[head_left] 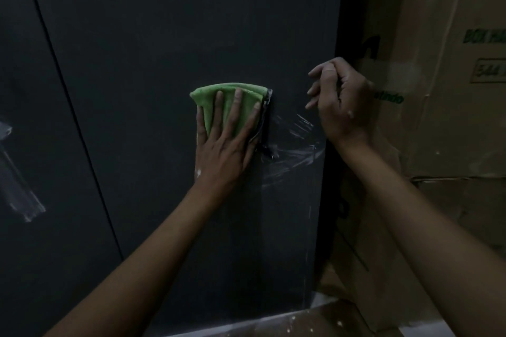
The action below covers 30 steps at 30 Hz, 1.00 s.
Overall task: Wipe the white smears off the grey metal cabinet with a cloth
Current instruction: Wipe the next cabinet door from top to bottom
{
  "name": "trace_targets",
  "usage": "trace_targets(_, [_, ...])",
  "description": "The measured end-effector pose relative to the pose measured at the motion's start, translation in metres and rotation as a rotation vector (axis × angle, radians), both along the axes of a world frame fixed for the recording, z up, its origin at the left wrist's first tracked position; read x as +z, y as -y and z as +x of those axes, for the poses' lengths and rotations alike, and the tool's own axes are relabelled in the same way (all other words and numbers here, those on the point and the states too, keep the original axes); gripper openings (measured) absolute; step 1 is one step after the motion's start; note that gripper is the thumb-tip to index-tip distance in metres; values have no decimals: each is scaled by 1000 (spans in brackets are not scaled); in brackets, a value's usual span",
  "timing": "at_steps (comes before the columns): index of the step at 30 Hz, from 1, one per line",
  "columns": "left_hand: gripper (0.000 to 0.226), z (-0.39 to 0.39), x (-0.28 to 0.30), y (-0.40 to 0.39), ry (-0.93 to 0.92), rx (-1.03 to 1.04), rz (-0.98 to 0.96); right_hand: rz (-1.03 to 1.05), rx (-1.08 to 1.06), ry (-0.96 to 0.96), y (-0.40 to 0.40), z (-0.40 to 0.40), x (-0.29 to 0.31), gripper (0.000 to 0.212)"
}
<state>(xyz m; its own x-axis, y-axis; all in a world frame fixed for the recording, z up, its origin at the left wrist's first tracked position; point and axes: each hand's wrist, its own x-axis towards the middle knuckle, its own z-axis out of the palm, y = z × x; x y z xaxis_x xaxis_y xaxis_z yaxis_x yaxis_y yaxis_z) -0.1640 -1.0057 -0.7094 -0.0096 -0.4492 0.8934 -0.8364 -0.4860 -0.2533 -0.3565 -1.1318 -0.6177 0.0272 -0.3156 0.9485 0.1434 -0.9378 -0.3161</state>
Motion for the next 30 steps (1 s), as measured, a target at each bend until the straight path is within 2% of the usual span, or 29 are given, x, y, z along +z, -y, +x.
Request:
trace_targets(2, [67,-1,-17,2,6,-26,24,-17,-8,-20,0,-1,-3,32])
trace_targets(5, [73,-3,-66,-4,81,-78,169,-3,-24,-20,2,-3,-8,33])
trace_targets(8, [68,-7,-110,-11,133,-80,290,22,-37,-32,2,-3,-9,35])
trace_targets(11, [65,-11,-124,-13,133,-60,351,4,-19,-51,-4,-2,-9,35])
trace_targets(17, [64,-15,-90,-6,157,-82,352,5,-40,-74,-2,-13,-3,37])
trace_targets(22, [63,-29,2,33,58,-74,47,120,24,50,9,-27,8,35])
trace_targets(24, [63,-32,23,43,20,-62,-9,137,37,85,11,-29,10,34])
trace_targets(30, [61,-37,18,51,30,-64,-66,55,-29,-22,11,-27,-3,34])
